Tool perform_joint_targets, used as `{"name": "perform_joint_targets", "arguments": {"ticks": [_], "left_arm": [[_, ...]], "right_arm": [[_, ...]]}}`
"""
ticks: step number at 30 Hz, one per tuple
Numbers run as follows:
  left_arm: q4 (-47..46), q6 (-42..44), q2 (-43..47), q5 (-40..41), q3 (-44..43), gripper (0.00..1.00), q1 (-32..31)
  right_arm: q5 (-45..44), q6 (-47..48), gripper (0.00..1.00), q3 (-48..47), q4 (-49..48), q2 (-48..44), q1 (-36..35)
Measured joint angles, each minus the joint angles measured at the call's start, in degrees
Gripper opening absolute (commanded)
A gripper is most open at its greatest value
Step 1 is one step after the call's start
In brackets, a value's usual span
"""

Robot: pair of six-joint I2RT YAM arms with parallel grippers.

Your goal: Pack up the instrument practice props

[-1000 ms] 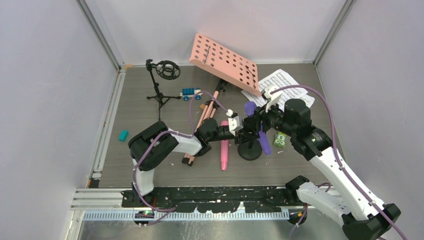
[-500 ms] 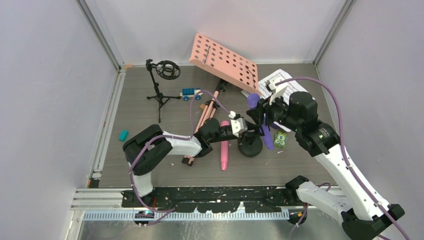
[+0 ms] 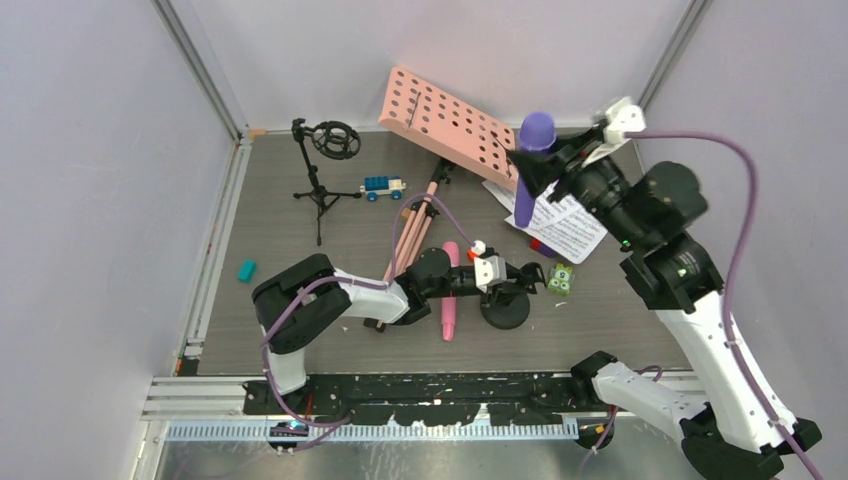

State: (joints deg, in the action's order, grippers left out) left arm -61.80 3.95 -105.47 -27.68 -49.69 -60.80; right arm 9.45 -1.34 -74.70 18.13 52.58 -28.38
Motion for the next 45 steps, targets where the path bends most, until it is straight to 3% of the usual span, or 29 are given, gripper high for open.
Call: {"name": "perform_joint_targets", "arguments": {"ticks": [5,10,20,31,33,38,42,43,45], "left_arm": [[-0.50,-0.44,-0.09,-0.59,0.20,0.00,-0.61],[-2.62,-1.49,-1.05,-0.44,0.28,0.00,-0.63],[-6.64,-5.20,-4.63,1.14,-1.46,0.00,-0.13],[-7.54,-8.68,-13.22,-1.38,-12.33,0.02,3.85],[-6.78,-8.68,-14.64,-1.44,-14.64,0.08,4.28],[-6.05,-8.63,-16.81,-1.40,-17.97,0.44,4.83],[-4.11,-7.37,-16.87,-0.87,-18.01,0.93,5.01],[-2.62,-6.88,-16.87,-0.68,-17.81,0.99,5.09],[0.92,-6.32,-16.87,-0.42,-16.85,1.00,5.33]], "right_arm": [[-1.05,0.22,0.01,-7.30,-9.07,0.31,0.00],[-5.07,0.15,0.00,-8.02,-10.51,-1.14,0.00],[-17.27,-1.20,0.01,-3.43,1.01,-9.60,0.00],[-23.71,-6.43,0.01,1.42,14.16,-24.46,0.00],[-24.04,-6.67,0.01,1.36,15.50,-25.99,0.00],[-24.87,-6.80,0.00,1.05,18.82,-27.21,0.00],[-25.07,-6.75,0.01,1.14,20.81,-27.58,0.00],[-25.11,-6.67,0.01,1.18,21.00,-27.78,0.00],[-25.29,-6.49,0.00,1.25,21.03,-28.15,0.00]]}}
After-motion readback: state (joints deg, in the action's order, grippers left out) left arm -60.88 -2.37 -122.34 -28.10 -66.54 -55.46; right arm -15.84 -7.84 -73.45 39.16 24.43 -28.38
